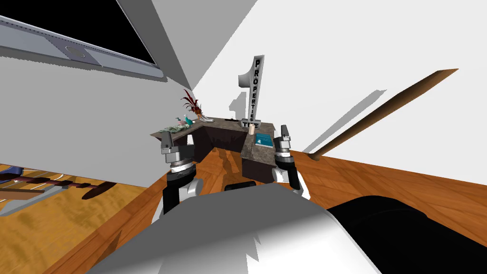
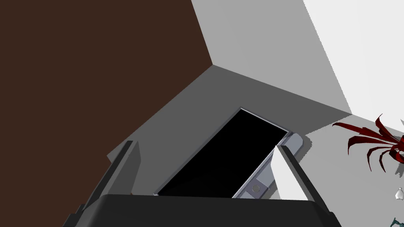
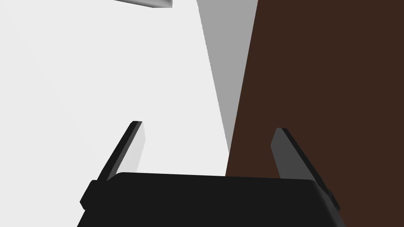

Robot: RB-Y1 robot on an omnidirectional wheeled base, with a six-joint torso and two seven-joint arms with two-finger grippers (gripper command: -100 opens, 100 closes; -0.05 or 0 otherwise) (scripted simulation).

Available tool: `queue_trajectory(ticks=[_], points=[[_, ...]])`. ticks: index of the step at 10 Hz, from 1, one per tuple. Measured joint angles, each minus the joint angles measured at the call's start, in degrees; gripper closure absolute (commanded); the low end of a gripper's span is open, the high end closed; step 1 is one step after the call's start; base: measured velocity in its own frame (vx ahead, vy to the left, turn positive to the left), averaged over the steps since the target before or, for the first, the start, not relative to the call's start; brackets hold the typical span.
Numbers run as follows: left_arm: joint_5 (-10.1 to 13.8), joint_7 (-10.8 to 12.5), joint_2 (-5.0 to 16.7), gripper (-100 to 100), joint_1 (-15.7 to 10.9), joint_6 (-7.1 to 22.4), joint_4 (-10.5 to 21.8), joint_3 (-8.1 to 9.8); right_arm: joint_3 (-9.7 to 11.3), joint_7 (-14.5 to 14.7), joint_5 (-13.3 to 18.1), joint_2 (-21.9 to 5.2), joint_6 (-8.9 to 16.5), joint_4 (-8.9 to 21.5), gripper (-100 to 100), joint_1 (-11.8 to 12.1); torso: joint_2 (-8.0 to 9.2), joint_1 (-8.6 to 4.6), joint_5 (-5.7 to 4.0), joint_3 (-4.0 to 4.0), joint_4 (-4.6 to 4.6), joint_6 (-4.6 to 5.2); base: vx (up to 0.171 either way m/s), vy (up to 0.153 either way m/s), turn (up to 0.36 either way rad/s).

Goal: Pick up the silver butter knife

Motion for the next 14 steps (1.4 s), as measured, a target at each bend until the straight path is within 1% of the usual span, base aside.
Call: queue_trajectory(ticks=[2, 4, 5, 7, 9, 11, 13, 14], points=[[0.00, 0.00, 0.00, 0, 0.00, 0.00, 0.00, 0.00, -0.36, 0.95, -0.03, -2.09, 1.46, 1.24, -100, -0.88, -0.04, 0.02, 0.00, -0.02, -0.01, 0.00, 0.010, 0.014, -0.012], [0.00, 0.00, 0.00, 0, 0.00, 0.00, 0.00, 0.00, 0.21, 2.85, 0.51, -3.14, 4.56, 1.71, -100, -1.99, -0.06, 0.05, 0.01, -0.03, -0.01, 0.00, 0.012, 0.017, -0.011], [0.00, 0.00, 0.00, 0, 0.00, 0.00, 0.00, 0.00, 0.43, 3.95, 0.72, -3.62, 5.59, 2.44, -100, -2.23, -0.06, 0.06, 0.01, -0.04, -0.02, 0.00, 0.015, 0.019, -0.016], [0.00, 0.00, 0.00, 0, 0.00, 0.00, 0.00, 0.00, 0.53, 6.20, 1.02, -4.66, 8.67, 3.33, -100, -3.21, -0.08, 0.06, 0.01, -0.05, -0.02, 0.00, 0.014, 0.014, -0.013], [0.00, 0.00, 0.00, 0, 0.00, 0.00, 0.00, 0.00, 0.56, 7.66, 1.23, -5.18, 11.06, 4.12, -100, -4.22, -0.06, 0.05, 0.01, -0.03, -0.01, 0.00, 0.011, 0.017, -0.016], [0.00, 0.00, 0.00, 0, 0.00, 0.00, 0.00, 0.00, 0.95, 10.47, 1.84, -5.61, 14.57, 5.60, -100, -6.09, -0.09, 0.08, 0.02, -0.05, -0.02, 0.00, 0.015, 0.018, -0.013], [0.00, 0.00, 0.00, 0, 0.00, 0.00, 0.00, 0.00, 1.27, 12.39, 2.19, -5.83, 17.51, 6.11, -100, -6.64, -0.05, 0.05, 0.01, -0.03, -0.02, 0.00, 0.011, 0.016, -0.018], [0.00, 0.00, 0.00, 0, 0.00, 0.00, 0.00, 0.00, 1.26, 13.72, 2.36, -6.17, 19.17, 6.85, -100, -7.49, -0.06, 0.07, 0.01, -0.04, -0.02, 0.00, 0.012, 0.019, -0.008]])
